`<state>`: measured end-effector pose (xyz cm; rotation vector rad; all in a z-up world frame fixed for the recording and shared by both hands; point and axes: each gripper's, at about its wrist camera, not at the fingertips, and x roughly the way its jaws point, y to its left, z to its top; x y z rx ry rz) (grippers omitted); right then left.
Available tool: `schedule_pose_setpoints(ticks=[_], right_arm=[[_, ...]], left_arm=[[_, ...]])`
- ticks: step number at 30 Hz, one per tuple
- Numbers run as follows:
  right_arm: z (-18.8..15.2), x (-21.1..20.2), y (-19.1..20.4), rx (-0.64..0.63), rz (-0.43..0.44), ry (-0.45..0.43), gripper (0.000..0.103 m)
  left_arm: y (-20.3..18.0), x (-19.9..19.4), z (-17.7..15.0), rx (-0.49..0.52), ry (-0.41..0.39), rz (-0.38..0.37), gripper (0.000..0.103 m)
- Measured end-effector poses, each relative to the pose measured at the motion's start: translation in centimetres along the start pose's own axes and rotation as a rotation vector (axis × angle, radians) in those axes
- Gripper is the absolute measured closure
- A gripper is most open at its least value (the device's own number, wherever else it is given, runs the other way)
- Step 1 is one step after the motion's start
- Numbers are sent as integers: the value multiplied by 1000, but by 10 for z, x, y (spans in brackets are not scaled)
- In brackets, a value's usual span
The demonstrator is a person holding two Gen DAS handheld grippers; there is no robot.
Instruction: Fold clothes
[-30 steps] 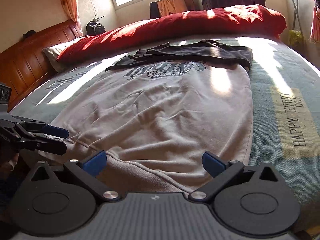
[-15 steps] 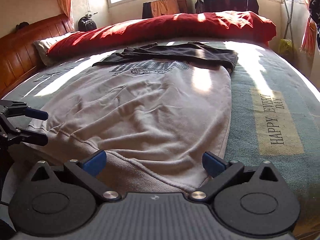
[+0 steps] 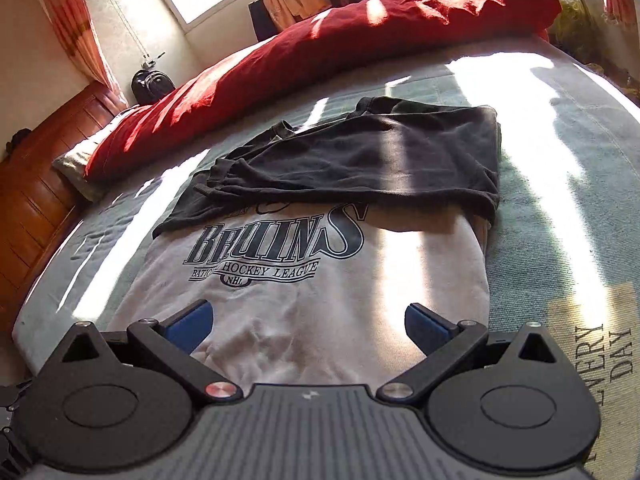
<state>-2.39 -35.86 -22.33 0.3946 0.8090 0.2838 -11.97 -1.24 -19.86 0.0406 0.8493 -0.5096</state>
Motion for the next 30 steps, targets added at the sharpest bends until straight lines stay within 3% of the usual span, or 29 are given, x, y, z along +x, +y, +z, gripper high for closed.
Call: schedule_pose_setpoints(ticks=[3,7,10,11,16,22,26,30], right_arm=[[23,32,-13,50,-30,18,0],[38,66,-31,88,-29,65,0],[38,63,-43,19,-148,37,0],[37,60,-47,-4,-194,27,6],[46,40,-50,87,-59,50,0],[40,56,3,81,189,148,0],[26,84,15,39,150,245,0],[13,74,16,-17,124,261,0]], left_arm=[[9,3,3,-42,10,-22,1],[12,11,4,-35,32,1,1],[16,14,5,-35,38,15,1],[18,15,5,-38,42,10,1],[21,12,8,-25,28,25,1],[24,1,10,-37,1,35,1],[25,0,7,-34,9,34,1],[25,1,3,-29,20,32,1]])
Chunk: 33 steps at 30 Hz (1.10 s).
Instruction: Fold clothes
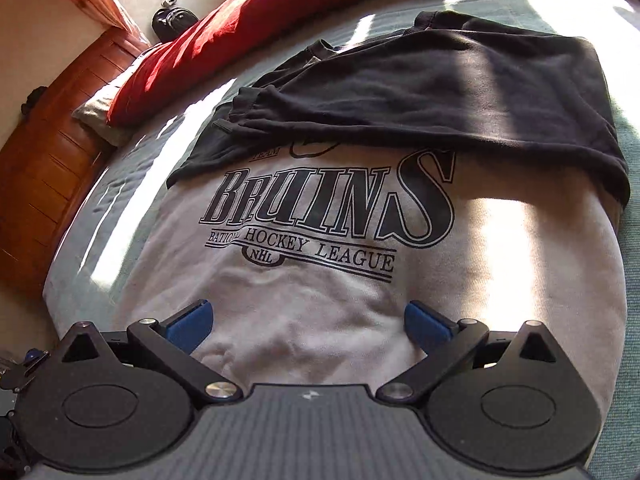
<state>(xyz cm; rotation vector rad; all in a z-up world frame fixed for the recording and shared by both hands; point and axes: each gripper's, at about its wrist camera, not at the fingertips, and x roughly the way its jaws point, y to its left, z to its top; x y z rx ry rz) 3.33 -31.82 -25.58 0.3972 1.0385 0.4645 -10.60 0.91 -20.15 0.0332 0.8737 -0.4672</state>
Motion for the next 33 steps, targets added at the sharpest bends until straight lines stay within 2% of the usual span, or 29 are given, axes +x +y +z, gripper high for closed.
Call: schedule_pose_setpoints(ticks=[4,5,9,13,14,17,19,20,22,26,30,33], right_arm=[[-11,-14,8,-30,-68,75,0],[-14,-19,12,-41,-77,73,0],[-22,-30,28,-80,-20,24,0],[-29,-15,33,-81,22,46,0],[-34,-8,30,-60,11,72,0],[-54,-17,33,-84,-12,18,0],[-68,-32,42,-91,-57,-3,0],[-78,-42,48,-97,-87,-22,0],[-97,-56,56,-126,-90,-55,0],[-129,-60,61,-147,-133,-75,0],[-140,-54,58,-141,-154,-94,0],[-149,-50,56,-137,-171,-109,0]], left_arm=[[0,0,-2,1,4,-6,1],[0,0,-1,0,2,-9,1],[-2,-1,1,-3,-5,-18,1],[-3,-3,1,-14,-6,-41,1],[-3,-3,0,-18,-4,-48,1],[0,-6,0,-29,4,-62,1],[2,-6,4,-31,10,-79,1],[2,-6,8,-31,11,-87,1],[0,-3,21,-29,3,-109,1],[-10,13,57,-30,-19,-223,1],[-23,50,98,-60,8,-337,1],[-28,87,118,-100,46,-369,1]])
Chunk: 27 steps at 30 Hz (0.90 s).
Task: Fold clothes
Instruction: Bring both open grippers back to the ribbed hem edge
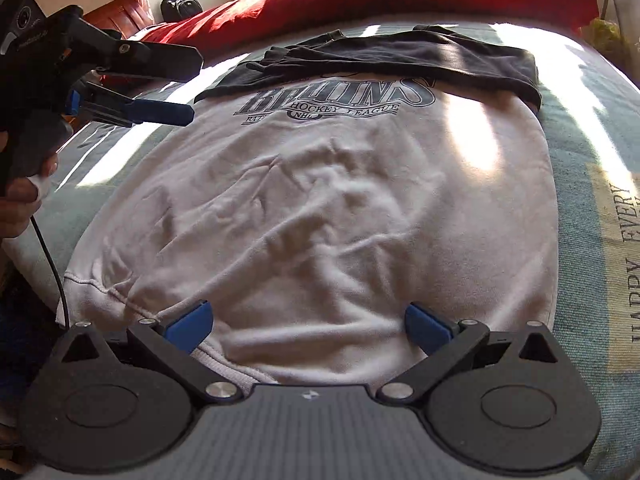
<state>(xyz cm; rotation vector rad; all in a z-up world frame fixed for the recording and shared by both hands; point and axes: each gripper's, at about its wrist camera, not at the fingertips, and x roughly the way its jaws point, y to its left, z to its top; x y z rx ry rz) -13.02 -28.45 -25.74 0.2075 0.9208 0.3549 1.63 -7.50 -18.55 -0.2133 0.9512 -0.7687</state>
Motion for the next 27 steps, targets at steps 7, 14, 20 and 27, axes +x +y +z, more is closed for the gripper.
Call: schedule_pose_setpoints(ticks=[7,14,20,27], right_arm=[[-6,-2,-9,30,39,-27,0],[-8,-3,-16,51,81,-51,0],[-11,-3,-14,36,73,-65,0],[-14,-5,4,-47,-11,-63,0]], left_arm=[[34,60,12,-115,86,33,1],[35,46,-12,-84,98,-3,1],[32,10,-51,-97,112,-25,1],[3,-27,-68,22,105,81,1]])
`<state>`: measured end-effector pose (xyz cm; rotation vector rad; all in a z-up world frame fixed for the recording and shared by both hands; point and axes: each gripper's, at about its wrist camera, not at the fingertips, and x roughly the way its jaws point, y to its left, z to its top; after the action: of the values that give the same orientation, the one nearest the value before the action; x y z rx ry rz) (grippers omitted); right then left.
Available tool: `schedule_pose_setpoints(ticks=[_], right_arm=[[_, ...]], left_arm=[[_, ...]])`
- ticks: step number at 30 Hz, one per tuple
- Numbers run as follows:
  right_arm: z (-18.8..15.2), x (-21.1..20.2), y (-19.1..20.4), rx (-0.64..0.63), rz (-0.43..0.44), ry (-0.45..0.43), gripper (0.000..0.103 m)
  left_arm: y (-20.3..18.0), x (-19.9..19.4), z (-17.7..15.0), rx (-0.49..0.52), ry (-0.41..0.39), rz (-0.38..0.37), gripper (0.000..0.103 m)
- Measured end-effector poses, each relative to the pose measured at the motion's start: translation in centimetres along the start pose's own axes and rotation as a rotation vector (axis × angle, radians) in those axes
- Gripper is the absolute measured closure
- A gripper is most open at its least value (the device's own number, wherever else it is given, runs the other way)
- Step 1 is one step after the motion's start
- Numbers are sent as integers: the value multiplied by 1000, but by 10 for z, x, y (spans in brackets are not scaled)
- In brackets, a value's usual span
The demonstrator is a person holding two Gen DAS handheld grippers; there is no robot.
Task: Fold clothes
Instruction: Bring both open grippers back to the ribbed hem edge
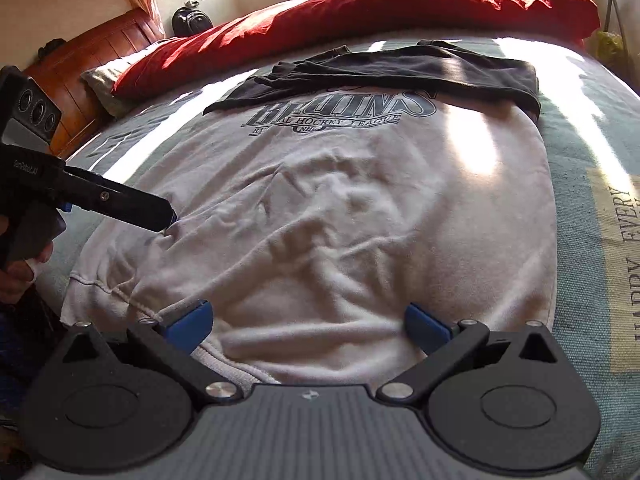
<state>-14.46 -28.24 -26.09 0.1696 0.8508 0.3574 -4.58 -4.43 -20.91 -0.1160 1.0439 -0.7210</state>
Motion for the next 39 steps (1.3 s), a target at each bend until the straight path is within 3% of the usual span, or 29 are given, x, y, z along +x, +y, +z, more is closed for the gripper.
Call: schedule_pose_setpoints(ticks=[3,8,11,13,17,24,27,31,39], right_arm=[[5,-8,14,-36,-25,-21,0],[19,-11,35,-75,85,-59,0],[22,5,36,-65,136,-31,0],[15,22,30,-36,108,39,0],[-11,5,20,-78,131,26,0],[-23,-11,12,-28,130,10,0],[-23,-7,13,-26,112,5,0],[-26,-7,8,-7,116,-19,0],[-30,-8,15,-87,95,-30,0]], left_arm=[[-10,-10,7,54,-45,7,1],[2,8,12,-5,-40,-3,1],[18,19,3,-61,-25,-3,1],[27,17,-4,-86,-43,-27,1],[37,11,-16,-85,-58,-50,1],[9,5,-13,44,-59,34,1],[-7,0,-16,130,-81,31,1],[1,16,-25,98,-15,48,1],[21,5,-42,57,-84,-43,1]])
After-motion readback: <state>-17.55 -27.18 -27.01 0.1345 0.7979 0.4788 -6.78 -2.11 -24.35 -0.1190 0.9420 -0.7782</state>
